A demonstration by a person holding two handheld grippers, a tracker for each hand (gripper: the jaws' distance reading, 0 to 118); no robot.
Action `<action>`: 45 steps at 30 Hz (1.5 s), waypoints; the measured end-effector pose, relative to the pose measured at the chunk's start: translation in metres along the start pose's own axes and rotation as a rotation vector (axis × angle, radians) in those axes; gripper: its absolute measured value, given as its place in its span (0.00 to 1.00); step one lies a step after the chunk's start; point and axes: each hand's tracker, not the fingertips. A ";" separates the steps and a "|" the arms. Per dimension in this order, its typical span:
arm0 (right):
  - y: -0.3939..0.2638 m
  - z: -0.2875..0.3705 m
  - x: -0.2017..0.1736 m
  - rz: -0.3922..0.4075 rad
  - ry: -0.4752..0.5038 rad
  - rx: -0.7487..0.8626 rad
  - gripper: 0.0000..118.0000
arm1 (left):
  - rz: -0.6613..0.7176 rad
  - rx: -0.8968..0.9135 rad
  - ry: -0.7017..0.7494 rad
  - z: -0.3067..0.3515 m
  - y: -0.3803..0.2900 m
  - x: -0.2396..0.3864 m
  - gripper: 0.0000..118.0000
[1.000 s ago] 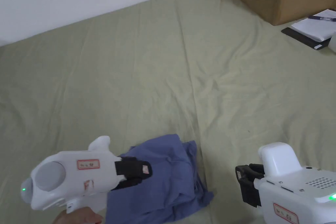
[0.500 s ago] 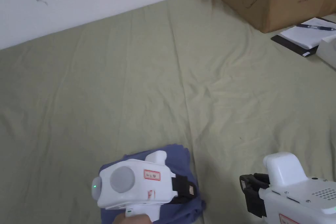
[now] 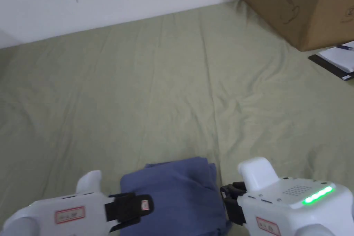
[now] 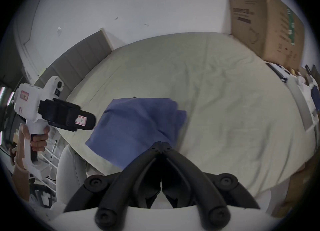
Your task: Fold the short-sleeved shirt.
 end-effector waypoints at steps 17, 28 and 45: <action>0.004 -0.081 -0.012 0.023 -0.035 -0.132 0.00 | 0.402 -0.078 -0.255 -0.052 0.022 -0.128 0.69; 0.005 -0.079 -0.016 0.000 -0.047 -0.127 0.00 | 0.245 -0.183 -0.327 -0.090 0.030 -0.118 0.15; 0.077 -0.002 -0.150 0.073 -0.073 0.367 0.00 | 0.127 0.018 0.112 0.099 0.083 -0.196 0.14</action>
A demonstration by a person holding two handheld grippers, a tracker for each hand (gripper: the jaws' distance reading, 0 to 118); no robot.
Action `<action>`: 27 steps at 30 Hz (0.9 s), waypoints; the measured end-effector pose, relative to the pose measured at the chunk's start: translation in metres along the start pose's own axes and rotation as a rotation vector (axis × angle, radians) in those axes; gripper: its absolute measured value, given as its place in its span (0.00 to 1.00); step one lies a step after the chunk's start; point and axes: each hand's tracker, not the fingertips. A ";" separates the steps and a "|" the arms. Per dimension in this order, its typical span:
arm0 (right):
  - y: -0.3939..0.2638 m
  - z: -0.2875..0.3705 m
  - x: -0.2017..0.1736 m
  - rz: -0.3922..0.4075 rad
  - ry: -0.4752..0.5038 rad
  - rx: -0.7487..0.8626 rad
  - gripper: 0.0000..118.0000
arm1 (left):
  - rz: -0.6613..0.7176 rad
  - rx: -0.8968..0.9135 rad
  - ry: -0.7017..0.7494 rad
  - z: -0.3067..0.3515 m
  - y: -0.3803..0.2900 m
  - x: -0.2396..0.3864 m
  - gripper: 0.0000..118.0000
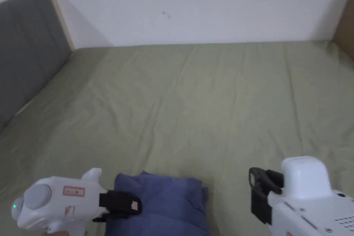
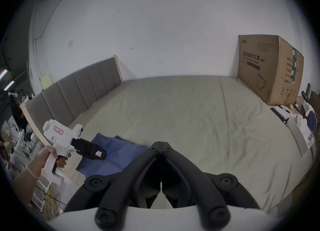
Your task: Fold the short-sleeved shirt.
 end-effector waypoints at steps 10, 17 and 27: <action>0.000 -0.009 -0.022 0.027 0.021 -0.055 0.00 | -0.034 -0.022 0.523 0.090 0.047 -0.082 0.14; -0.007 -0.016 -0.019 0.029 0.032 -0.118 0.00 | -0.165 -0.002 0.938 0.109 0.066 -0.090 0.14; -0.012 -0.012 -0.007 0.040 0.070 -0.135 0.00 | -0.115 0.207 0.793 0.128 0.049 -0.038 0.87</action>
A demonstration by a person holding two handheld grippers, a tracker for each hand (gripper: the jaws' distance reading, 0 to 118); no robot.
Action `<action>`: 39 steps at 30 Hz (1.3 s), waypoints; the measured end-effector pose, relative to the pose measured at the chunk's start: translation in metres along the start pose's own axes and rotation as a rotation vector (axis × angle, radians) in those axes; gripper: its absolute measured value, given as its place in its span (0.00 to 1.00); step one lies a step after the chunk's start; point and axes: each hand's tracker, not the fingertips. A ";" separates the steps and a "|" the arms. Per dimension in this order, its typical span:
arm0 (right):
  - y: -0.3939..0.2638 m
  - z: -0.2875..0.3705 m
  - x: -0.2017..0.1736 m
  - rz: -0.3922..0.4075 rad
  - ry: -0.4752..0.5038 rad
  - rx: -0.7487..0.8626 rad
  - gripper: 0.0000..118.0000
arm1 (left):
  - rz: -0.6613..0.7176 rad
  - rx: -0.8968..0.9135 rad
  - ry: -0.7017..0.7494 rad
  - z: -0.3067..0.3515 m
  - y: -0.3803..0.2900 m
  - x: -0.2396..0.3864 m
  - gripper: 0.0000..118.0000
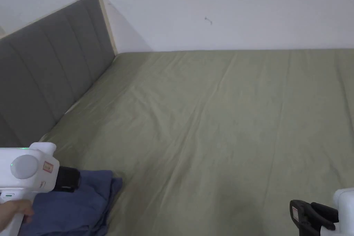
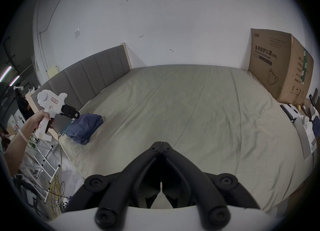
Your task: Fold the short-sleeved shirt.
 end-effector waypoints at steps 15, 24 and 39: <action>0.039 0.045 0.043 -0.026 -0.069 0.198 0.00 | -0.087 0.464 -0.266 0.176 -0.072 0.190 0.00; 0.063 0.084 0.064 -0.028 -0.180 0.323 0.00 | -0.109 0.679 -0.283 0.238 -0.083 0.260 0.00; 0.082 0.117 0.087 -0.042 -0.238 0.414 0.94 | -0.035 0.801 -0.347 0.279 -0.088 0.289 1.00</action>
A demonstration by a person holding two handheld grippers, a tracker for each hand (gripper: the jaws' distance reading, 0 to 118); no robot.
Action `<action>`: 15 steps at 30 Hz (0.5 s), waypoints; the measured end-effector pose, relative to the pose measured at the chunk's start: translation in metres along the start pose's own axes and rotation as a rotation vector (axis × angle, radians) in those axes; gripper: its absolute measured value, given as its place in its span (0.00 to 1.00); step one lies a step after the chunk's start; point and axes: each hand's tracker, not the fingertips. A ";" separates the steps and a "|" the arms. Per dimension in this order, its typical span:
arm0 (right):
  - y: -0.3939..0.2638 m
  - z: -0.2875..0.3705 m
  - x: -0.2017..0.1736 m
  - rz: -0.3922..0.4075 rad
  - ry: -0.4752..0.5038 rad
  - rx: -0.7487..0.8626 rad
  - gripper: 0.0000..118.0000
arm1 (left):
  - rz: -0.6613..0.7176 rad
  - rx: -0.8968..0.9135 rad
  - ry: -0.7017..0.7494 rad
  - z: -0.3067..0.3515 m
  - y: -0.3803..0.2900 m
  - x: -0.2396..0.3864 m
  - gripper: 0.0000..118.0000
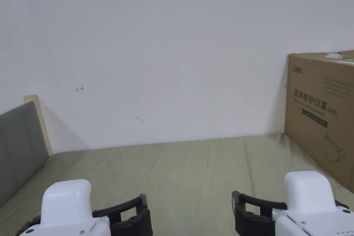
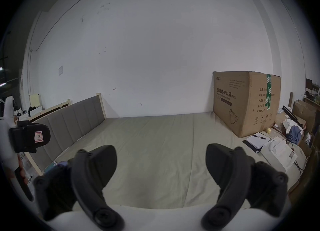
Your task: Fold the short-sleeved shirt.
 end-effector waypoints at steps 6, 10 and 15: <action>0.012 0.004 0.008 -0.011 -0.022 0.016 0.95 | -0.015 -0.083 0.063 0.000 0.008 0.007 1.00; 0.014 0.003 0.014 -0.017 -0.010 0.018 1.00 | -0.037 -0.053 0.074 -0.002 0.005 0.009 1.00; 0.016 0.003 0.013 -0.017 -0.035 0.016 1.00 | -0.076 -0.043 0.105 -0.003 0.003 0.014 1.00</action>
